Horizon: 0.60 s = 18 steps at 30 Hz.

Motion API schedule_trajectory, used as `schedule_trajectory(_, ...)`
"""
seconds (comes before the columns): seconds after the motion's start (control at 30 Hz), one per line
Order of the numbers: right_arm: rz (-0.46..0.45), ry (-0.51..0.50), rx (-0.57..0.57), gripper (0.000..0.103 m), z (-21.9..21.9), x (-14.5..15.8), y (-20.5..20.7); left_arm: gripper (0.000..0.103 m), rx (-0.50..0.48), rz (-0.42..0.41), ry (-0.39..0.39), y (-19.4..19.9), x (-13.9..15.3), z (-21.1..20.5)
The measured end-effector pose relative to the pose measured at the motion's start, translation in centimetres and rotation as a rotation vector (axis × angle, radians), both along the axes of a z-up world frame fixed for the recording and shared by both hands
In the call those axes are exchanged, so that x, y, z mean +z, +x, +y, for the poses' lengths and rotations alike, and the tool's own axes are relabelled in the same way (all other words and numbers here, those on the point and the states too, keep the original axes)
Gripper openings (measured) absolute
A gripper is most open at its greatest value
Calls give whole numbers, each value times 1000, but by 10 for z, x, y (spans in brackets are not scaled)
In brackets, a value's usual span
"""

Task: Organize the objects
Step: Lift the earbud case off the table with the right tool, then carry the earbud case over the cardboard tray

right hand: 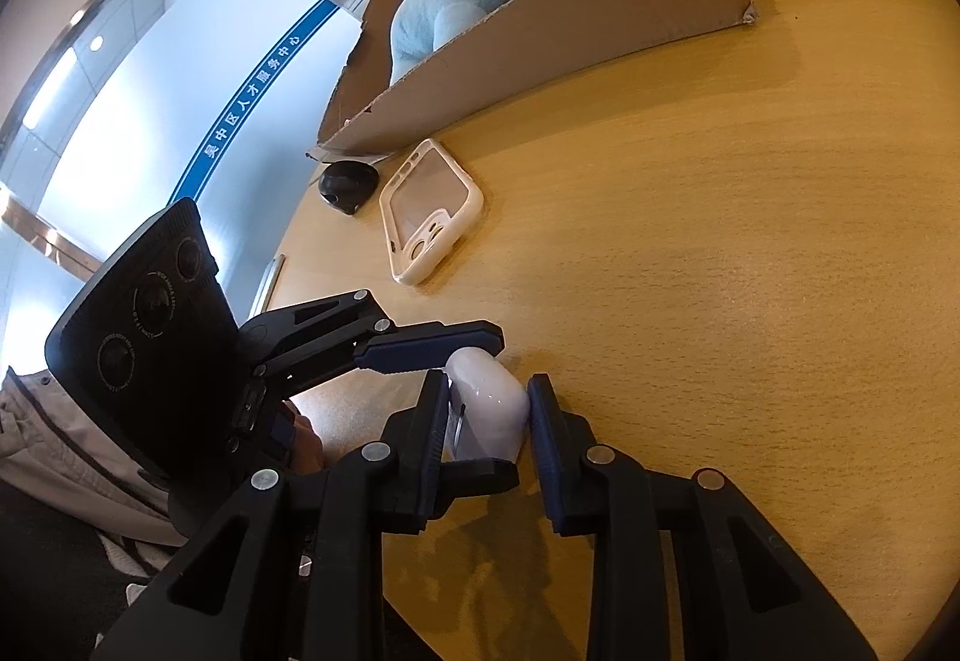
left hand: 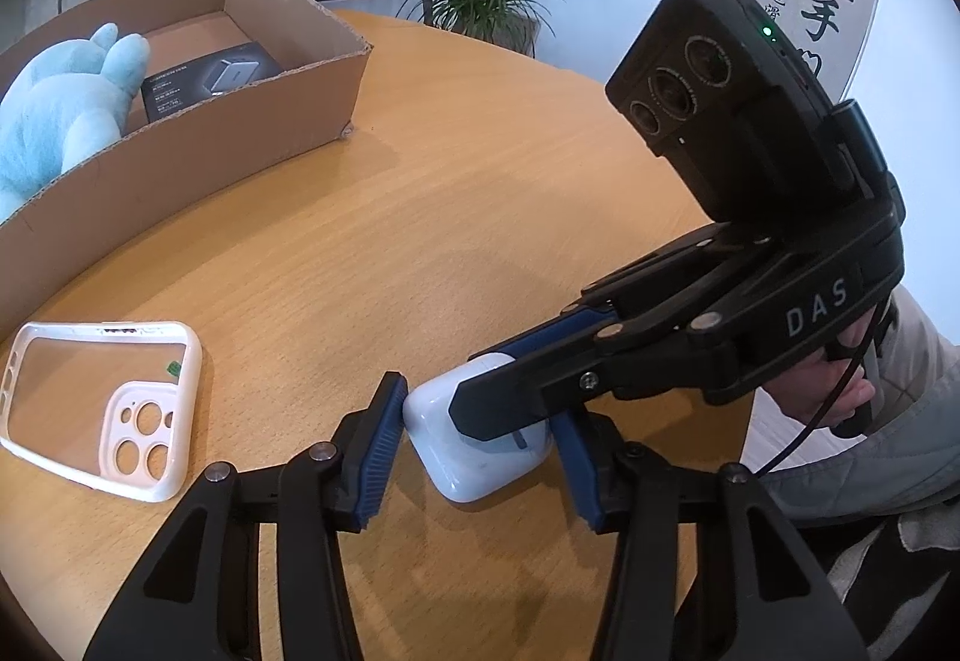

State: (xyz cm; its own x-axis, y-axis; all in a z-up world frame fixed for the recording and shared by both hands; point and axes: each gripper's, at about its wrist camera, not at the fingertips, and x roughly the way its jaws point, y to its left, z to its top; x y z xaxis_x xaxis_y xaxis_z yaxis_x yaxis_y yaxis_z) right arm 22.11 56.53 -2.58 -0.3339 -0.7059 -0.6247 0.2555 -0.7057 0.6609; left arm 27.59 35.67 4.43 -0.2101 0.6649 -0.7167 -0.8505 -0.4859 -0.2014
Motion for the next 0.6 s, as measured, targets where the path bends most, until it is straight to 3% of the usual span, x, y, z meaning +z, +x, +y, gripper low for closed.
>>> schedule_trajectory(0.6,29,21,3,22,-2,9,3,46,1,14,-8,4,1,1)
